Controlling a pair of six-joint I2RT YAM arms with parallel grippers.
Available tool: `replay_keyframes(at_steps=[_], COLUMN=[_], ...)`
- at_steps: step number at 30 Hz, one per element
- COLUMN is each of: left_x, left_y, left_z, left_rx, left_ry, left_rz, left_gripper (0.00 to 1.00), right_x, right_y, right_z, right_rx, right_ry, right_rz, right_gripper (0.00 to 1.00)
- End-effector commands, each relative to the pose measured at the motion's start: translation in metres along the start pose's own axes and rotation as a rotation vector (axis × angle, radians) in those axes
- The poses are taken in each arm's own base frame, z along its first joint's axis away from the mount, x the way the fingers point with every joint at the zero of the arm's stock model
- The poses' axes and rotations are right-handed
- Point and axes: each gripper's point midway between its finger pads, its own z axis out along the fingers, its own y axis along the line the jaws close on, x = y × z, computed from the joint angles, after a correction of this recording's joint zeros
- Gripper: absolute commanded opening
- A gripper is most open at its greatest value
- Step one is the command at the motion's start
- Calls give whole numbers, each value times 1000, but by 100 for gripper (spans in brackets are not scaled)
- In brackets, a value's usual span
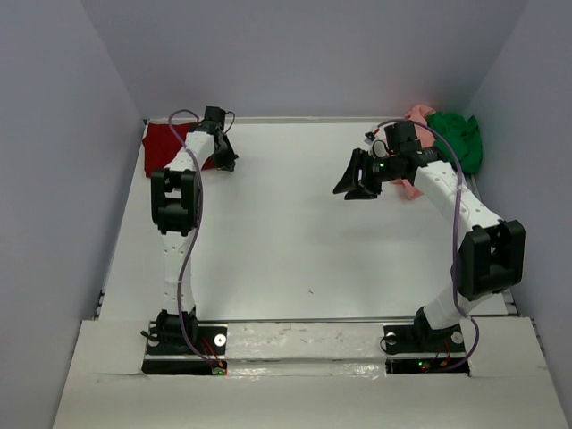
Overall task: Fold and stack the t-shirts
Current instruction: Put the neatly folded tshirt into the corner of the board with the left arm
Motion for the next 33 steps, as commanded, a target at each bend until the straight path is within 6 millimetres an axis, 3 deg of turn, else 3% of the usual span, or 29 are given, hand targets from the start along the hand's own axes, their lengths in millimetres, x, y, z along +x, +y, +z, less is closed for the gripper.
replay_keyframes(at_steps=[1,8,20,33], left_x=[-17,-40,-72,-86], left_y=[-6,13,66,71], left_z=[-5,2,0,15], left_rx=[24,2,-51,-38], left_ry=[-20,-48,-88,-120], left_rz=[-12,-55,-119,-129], left_gripper=[0,0,0,0], right_x=[-6,-5,-7,-3], right_y=[12,13,13,10], right_z=[-12,-13,-10,-8], right_rx=[-35,-37,-42,-39], right_ry=[-51,-54,-44,-32], right_rz=[-40,-43,-37,-27], right_gripper=[57,56,57,57])
